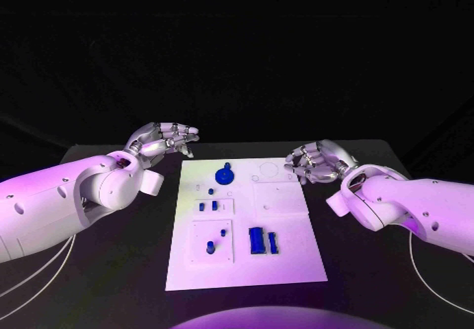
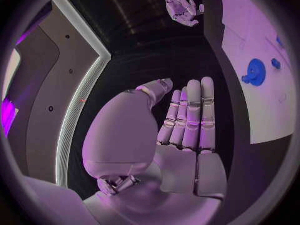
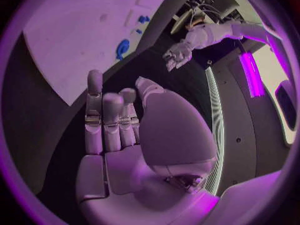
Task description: Assemble the parts on the task board
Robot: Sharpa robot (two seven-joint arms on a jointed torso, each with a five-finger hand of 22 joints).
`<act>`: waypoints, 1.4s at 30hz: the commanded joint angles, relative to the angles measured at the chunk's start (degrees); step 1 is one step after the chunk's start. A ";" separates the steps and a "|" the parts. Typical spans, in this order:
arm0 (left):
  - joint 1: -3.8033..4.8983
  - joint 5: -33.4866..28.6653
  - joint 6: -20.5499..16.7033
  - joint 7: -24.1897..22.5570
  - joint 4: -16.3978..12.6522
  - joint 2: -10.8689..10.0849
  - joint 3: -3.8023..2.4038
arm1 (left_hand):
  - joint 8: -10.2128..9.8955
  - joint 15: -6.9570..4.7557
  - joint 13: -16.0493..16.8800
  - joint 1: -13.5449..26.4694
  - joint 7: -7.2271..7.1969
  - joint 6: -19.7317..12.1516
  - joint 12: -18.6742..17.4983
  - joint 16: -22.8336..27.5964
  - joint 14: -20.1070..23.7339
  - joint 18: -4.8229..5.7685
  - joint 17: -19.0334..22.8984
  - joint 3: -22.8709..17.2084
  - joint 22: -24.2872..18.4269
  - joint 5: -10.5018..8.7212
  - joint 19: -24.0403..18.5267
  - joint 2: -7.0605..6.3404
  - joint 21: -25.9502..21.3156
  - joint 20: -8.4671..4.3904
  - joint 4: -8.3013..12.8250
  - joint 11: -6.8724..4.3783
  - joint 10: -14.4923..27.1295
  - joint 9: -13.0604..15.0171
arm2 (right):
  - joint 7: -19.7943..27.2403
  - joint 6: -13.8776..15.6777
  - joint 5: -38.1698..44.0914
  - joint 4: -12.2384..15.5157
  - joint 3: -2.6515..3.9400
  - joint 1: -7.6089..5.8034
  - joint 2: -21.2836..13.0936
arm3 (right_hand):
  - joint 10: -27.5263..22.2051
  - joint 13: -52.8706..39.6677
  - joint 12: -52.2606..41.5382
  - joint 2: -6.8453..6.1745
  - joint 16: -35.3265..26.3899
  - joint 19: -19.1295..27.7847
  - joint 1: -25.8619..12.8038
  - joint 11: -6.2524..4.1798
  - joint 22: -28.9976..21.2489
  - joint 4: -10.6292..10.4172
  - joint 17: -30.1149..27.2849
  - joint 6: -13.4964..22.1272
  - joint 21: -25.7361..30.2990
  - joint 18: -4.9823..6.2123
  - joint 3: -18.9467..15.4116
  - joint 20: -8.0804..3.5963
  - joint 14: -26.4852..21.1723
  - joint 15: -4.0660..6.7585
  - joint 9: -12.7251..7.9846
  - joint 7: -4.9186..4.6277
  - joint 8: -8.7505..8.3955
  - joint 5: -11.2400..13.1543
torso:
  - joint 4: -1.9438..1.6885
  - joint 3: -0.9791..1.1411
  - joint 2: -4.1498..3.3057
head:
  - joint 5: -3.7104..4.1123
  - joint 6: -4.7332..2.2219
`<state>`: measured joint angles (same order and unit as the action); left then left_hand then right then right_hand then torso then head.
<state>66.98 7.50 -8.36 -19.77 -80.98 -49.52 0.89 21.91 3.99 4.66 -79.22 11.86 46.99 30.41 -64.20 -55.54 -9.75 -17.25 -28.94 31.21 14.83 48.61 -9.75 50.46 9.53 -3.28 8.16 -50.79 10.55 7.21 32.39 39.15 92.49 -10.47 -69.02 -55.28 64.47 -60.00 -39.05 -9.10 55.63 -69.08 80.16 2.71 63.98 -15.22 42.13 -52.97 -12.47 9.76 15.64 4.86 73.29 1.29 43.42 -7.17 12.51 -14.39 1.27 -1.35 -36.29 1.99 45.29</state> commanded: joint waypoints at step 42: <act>-6.79 -7.51 -35.62 -10.02 -8.88 4.84 -0.88 | -21.91 -3.99 -4.66 79.22 -11.86 -46.99 -30.41 64.20 55.54 9.75 17.25 28.95 -31.21 -14.83 -48.61 9.75 -50.46 -9.53 3.28 -8.16 50.79 -10.55 | 22.59 11.73 -39.15 -2.54 10.47 8.86 10.59 | -64.47 60.00 39.05 9.10 -55.63 69.08 -80.16 -2.71 -63.98 15.22 -42.13 52.97 12.47 -9.76 -15.64 -4.86 -73.29 -1.29 -43.42 7.17 -12.51 14.39 | -1.27 1.35 5.11 | -1.99 -10.91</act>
<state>60.21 -0.55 -39.00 -28.24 -89.48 -44.68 0.10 0.32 -0.05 0.08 -0.70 -0.13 0.41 0.37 -0.21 -0.30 -0.72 -0.09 -0.24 0.09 0.20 0.29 -0.02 0.34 0.09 -0.01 0.05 -0.33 0.09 27.99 42.22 1.58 89.85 -0.04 -60.17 -44.68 0.30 -0.13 -0.38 -0.05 0.38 -0.27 0.61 -0.01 0.21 0.08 0.17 -0.22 -0.28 0.79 0.32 0.01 0.36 -0.06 0.18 0.01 0.20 -0.30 0.01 -0.01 -31.23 0.00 34.39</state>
